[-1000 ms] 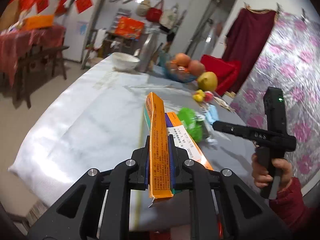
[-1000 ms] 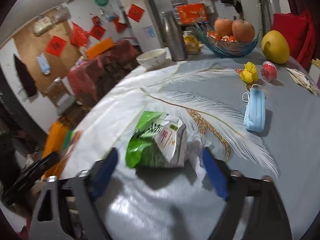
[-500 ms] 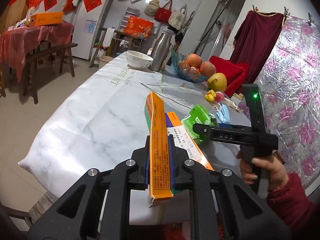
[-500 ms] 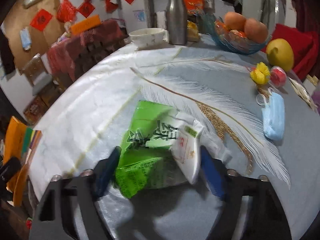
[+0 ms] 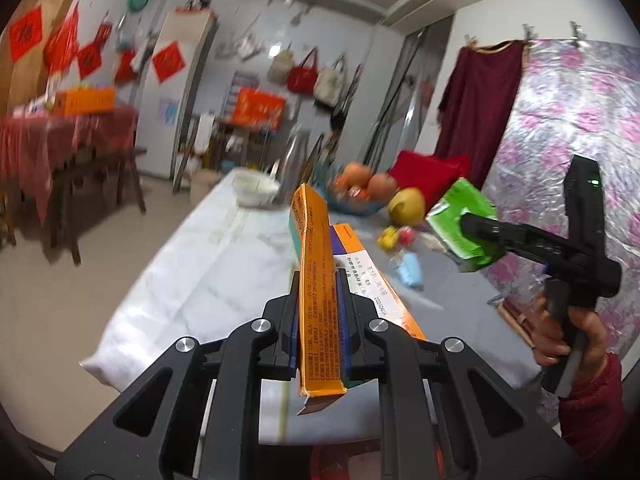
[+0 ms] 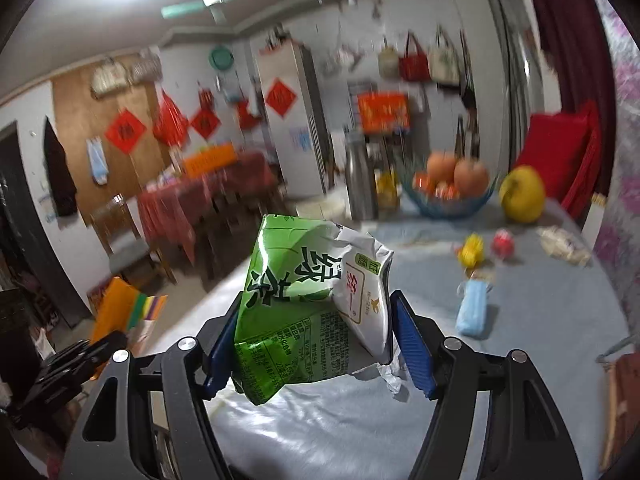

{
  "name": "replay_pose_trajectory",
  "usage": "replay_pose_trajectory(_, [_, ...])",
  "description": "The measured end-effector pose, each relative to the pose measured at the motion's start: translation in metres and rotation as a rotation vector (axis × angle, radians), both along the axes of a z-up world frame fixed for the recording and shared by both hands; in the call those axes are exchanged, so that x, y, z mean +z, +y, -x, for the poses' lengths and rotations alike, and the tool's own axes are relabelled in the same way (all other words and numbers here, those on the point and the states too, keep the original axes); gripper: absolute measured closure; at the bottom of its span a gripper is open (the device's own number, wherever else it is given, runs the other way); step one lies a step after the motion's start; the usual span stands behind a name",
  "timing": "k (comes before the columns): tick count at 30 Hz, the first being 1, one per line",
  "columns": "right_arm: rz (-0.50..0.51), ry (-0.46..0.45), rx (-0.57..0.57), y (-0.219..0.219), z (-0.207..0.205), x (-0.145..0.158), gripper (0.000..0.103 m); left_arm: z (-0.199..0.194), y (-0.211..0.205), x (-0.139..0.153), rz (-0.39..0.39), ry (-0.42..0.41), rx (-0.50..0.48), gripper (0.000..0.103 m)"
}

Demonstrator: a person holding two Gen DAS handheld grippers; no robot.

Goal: Collect trash
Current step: 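Carry the green bag over the red basket and release it with the right tool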

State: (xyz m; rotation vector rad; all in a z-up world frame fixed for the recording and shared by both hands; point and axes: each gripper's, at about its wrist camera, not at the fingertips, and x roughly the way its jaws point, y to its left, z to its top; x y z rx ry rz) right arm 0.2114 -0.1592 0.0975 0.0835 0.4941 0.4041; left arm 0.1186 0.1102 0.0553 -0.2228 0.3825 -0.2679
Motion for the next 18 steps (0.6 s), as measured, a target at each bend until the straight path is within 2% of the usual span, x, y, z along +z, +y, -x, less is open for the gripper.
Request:
replay_pose_trajectory(9, [-0.062,-0.188,0.026,-0.038,0.136,0.052,0.034,0.089,-0.038,0.050,-0.039,-0.167,-0.054,0.086])
replay_pose_trajectory(15, [-0.085,-0.255,0.044,-0.058,0.214,0.057,0.033,0.147,-0.060,0.066,-0.048,-0.239,-0.105,0.086])
replay_pose_trajectory(18, [-0.084,-0.265,0.048,-0.063,0.230,0.050,0.033,0.159,-0.073,0.070,-0.069,-0.266,-0.135,0.086])
